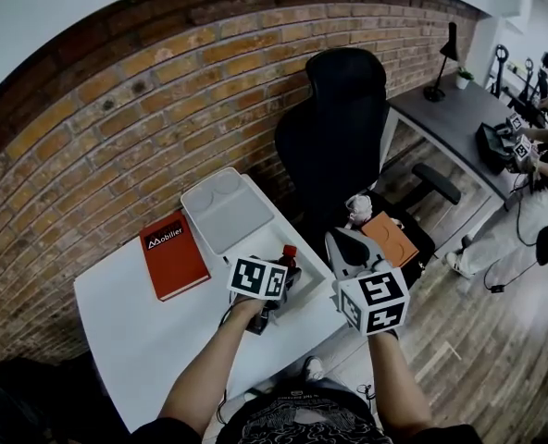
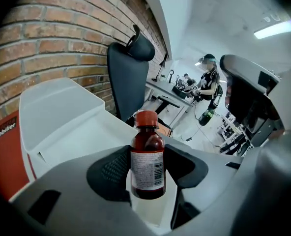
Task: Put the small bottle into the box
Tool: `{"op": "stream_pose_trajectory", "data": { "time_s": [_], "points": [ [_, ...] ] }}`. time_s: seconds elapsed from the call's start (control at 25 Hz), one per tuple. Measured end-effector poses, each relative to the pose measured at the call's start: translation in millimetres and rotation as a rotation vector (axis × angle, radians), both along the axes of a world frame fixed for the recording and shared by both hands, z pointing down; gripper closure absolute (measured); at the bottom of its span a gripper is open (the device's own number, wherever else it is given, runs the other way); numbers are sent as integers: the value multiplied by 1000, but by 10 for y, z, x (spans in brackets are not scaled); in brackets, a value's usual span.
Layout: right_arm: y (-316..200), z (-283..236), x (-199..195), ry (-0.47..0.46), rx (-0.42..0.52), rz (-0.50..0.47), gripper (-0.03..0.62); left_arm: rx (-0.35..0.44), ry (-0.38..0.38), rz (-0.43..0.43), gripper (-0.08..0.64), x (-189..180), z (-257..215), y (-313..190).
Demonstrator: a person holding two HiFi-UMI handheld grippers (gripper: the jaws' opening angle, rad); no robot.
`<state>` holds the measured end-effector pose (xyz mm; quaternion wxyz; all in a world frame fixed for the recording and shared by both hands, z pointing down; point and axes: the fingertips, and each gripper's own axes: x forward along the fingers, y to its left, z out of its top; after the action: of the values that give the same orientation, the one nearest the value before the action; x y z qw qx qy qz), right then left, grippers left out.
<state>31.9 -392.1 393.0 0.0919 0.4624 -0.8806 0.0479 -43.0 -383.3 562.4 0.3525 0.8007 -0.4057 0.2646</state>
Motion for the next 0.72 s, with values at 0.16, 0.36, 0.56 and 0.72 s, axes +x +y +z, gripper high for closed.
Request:
{"op": "stream_pose_trajectory", "data": {
  "time_s": [0.16, 0.36, 0.56, 0.72],
  "points": [
    [-25, 27, 19, -1, -7, -4, 571, -99, 6, -22, 327, 37, 200, -13],
    [-57, 51, 108, -4, -14, 3, 571, -216, 22, -30, 327, 135, 434, 23],
    [-86, 68, 196, -4, -17, 11, 571, -287, 20, -44, 327, 201, 556, -19],
    [-91, 104, 238, 2, -24, 11, 571, -347, 6, -35, 327, 245, 663, -12]
  ]
}}
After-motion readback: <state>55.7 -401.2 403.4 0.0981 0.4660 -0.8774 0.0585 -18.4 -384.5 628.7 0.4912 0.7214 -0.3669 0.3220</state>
